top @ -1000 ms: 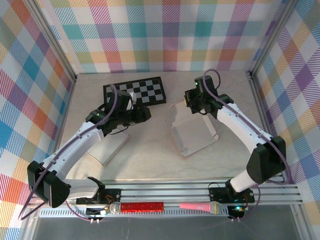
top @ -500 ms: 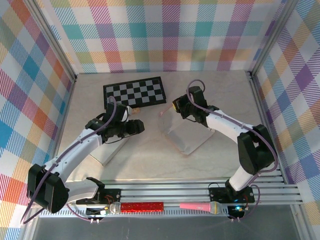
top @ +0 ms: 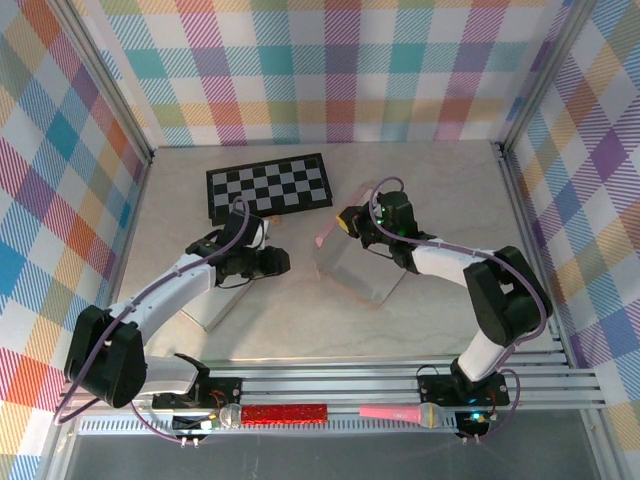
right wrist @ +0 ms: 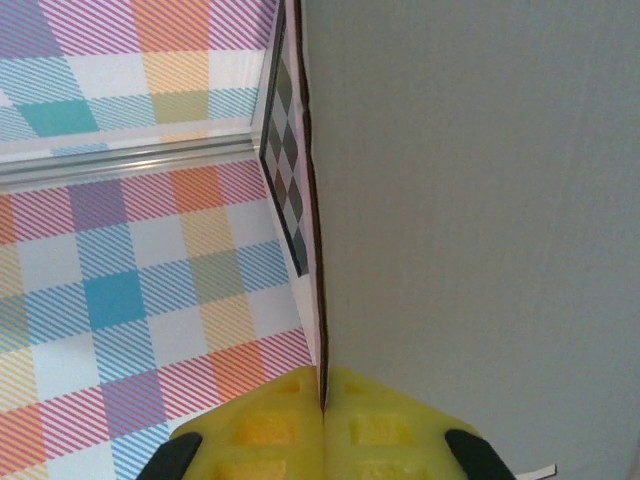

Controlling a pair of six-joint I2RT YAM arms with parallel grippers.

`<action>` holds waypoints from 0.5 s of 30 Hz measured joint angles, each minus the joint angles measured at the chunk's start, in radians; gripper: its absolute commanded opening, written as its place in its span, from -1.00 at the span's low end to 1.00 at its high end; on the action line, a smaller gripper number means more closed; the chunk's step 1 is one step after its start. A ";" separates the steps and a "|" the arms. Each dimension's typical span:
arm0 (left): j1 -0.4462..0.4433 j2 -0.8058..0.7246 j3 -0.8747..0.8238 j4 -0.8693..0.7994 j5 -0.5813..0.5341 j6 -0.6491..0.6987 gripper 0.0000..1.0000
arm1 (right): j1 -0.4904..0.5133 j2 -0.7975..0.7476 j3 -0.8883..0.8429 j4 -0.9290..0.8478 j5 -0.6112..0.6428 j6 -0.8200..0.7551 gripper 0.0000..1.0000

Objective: Fold the paper box

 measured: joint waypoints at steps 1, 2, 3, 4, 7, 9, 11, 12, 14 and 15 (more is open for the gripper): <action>0.000 0.004 -0.003 0.006 0.002 0.001 -0.21 | -0.005 0.003 -0.010 0.021 -0.011 -0.003 -1.00; 0.000 0.008 -0.005 0.011 0.003 0.004 -0.21 | -0.008 0.004 -0.016 0.035 -0.020 -0.006 -1.00; 0.000 0.013 -0.005 0.019 0.004 0.005 -0.21 | -0.011 0.005 -0.022 0.051 -0.031 -0.010 -1.00; 0.000 0.018 -0.005 0.028 0.007 0.008 -0.20 | -0.011 0.005 -0.030 0.069 -0.039 -0.014 -1.00; 0.000 0.035 -0.005 0.048 0.011 0.017 -0.19 | -0.019 0.011 -0.058 0.112 -0.057 -0.018 -1.00; -0.002 0.052 -0.005 0.055 0.013 0.029 -0.16 | -0.026 0.016 -0.074 0.137 -0.066 -0.020 -1.00; -0.009 0.074 -0.005 0.064 0.018 0.045 -0.14 | -0.031 0.020 -0.080 0.150 -0.077 -0.021 -1.00; -0.015 0.088 -0.005 0.073 0.018 0.057 -0.12 | -0.034 0.021 -0.081 0.156 -0.082 -0.021 -1.00; -0.030 0.115 -0.005 0.087 0.018 0.076 -0.10 | -0.037 0.022 -0.082 0.159 -0.091 -0.021 -1.00; -0.043 0.131 -0.005 0.099 0.018 0.091 -0.08 | -0.038 0.022 -0.082 0.159 -0.094 -0.021 -1.00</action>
